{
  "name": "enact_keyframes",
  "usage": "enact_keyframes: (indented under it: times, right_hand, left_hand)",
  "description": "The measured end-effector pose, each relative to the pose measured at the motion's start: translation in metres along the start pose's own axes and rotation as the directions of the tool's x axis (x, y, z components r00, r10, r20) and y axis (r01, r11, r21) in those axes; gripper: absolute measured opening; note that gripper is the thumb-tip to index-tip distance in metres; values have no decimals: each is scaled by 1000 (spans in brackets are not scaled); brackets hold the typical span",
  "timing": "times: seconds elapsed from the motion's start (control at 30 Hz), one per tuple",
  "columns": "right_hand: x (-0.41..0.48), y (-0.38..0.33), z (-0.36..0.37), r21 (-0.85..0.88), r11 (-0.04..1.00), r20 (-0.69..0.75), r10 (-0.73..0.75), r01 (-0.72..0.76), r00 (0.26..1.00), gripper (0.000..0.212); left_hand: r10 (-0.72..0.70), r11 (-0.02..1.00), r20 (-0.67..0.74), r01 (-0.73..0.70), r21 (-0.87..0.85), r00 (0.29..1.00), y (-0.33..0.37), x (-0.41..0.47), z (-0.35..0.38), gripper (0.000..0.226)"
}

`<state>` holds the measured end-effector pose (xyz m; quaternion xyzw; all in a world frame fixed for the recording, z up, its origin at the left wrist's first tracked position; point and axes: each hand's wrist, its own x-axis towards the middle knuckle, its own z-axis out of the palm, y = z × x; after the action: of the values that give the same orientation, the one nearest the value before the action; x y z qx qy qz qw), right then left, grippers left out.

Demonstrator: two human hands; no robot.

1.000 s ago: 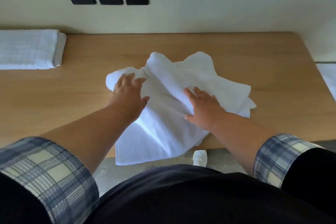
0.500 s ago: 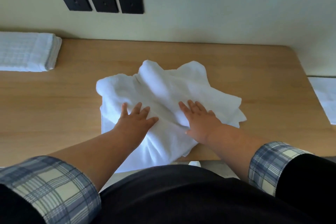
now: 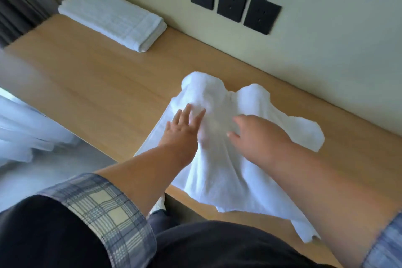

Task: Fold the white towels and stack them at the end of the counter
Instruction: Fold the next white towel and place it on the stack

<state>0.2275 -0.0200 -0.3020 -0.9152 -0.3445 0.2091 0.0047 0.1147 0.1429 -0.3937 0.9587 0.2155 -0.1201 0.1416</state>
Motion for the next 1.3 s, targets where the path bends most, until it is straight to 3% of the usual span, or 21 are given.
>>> enact_keyframes:
  times: [0.1, 0.2, 0.27, 0.33, 0.37, 0.43, 0.53, 0.63, 0.77, 0.9, 0.97, 1.03, 1.2, 1.23, 1.3]
  right_hand:
    - [59, -53, -17, 179, 971, -170, -129, 159, 977, 43]
    - [129, -95, -25, 36, 980, -213, -184, 195, 960, 46]
    - [168, -115, -26, -152, 982, -111, -130, 113, 985, 46]
    - [193, -128, -24, -319, 948, 59, 7, 12, 998, 27]
    - [201, -132, -22, -390, 921, 155, 70, -4, 985, 16]
    - [216, -136, -19, -453, 891, 269, 163, -24, 949, 13]
    - [233, -131, -18, -316, 948, 297, 136, -37, 945, 23]
    - [231, -122, -15, 53, 999, 286, -21, 6, 958, 23]
    - [222, -111, -14, 267, 963, 208, -83, 26, 975, 14]
    - [224, -99, -22, 372, 922, 208, 30, -107, 978, 4]
    - [226, -98, -24, 437, 887, 200, 65, -149, 978, 8]
    - [229, -99, -26, 465, 873, 171, 78, -151, 982, 13]
    - [237, -107, -31, 272, 960, 39, 55, -64, 998, 7]
    - [239, -110, -30, 244, 969, 12, 36, -38, 999, 8]
    - [243, -118, -25, 240, 971, -19, 19, -14, 1000, 29]
  left_hand:
    - [-45, 974, 47, 54, -218, 998, -33, 0, 11, 79]
    - [39, 972, 140, -5, -235, 989, -65, 9, 20, 73]
    - [115, 971, 166, -75, -227, 980, -82, 18, 22, 68]
    - [170, 950, 156, -120, -288, 973, -97, 30, 20, 58]
    - [178, 931, 135, -122, -343, 975, -104, 36, 18, 53]
    - [121, 878, 62, -78, -472, 991, -117, 50, 14, 49]
    - [-18, 770, 70, 59, -635, 997, -130, 78, 3, 52]
    - [-66, 579, 147, 157, -800, 987, -135, 114, -15, 35]
    - [85, 236, 306, 279, -931, 948, -128, 149, -47, 88]
    - [341, 4, 398, 422, -907, 852, -138, 163, -48, 61]
    - [444, -2, 378, 423, -906, 812, -146, 164, -44, 47]
    - [428, -22, 356, 403, -915, 831, -149, 165, -45, 46]
    - [178, -92, 281, 300, -949, 943, -137, 171, -57, 41]
    - [121, -60, 268, 276, -959, 956, -135, 171, -60, 41]
    - [13, 49, 230, 230, -972, 973, -132, 170, -63, 37]
